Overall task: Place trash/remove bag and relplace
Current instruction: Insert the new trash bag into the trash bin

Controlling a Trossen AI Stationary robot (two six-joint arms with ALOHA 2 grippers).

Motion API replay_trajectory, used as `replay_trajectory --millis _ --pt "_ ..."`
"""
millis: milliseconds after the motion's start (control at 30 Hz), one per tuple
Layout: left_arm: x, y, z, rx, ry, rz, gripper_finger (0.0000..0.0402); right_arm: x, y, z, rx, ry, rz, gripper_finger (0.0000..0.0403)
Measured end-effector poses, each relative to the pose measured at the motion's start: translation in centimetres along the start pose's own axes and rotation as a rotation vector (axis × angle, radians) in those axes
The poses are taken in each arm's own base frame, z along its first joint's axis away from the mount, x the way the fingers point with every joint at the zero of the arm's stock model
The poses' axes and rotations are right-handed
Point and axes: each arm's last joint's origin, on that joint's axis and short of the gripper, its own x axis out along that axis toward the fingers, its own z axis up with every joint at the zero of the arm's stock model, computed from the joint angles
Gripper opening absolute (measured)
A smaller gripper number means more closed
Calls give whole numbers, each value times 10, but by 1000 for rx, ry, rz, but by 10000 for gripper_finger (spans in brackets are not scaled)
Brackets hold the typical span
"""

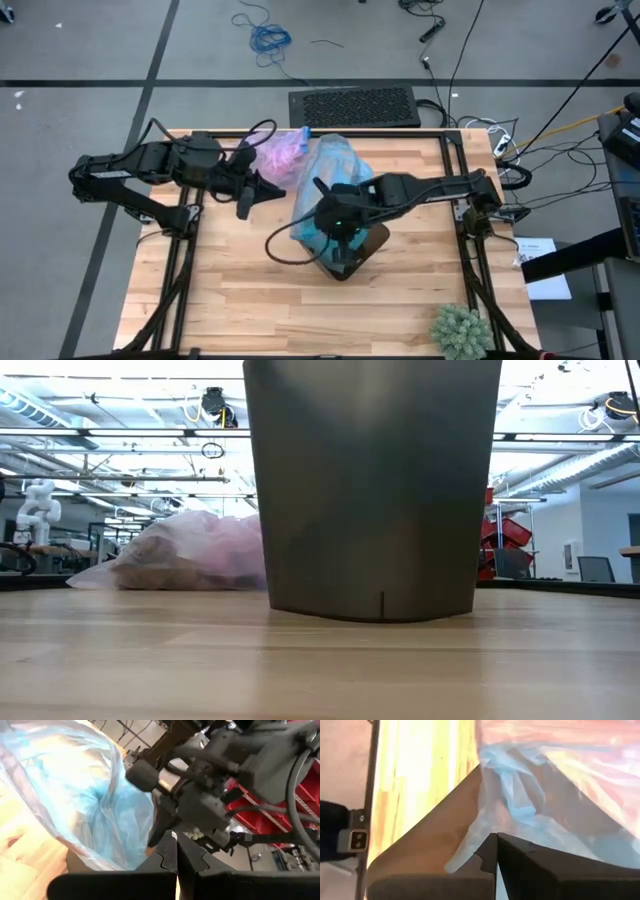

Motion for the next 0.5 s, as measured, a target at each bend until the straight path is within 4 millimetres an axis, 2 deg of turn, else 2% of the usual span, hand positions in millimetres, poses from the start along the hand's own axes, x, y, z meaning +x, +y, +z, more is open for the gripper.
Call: replay_trajectory --millis 100,233,400,500 --pt "0 0 -2 0 27 -11 0 -10 8 -3 -32 17 -15 11" --pt "-1 2 -9 -4 88 22 0 -15 18 -9 -123 38 -55 55" --pt "-2 3 -11 -19 108 35 0 -3 18 -8 -243 59 -144 130" --pt "0 3 -11 -20 112 37 0 9 13 -5 -292 89 -171 160"
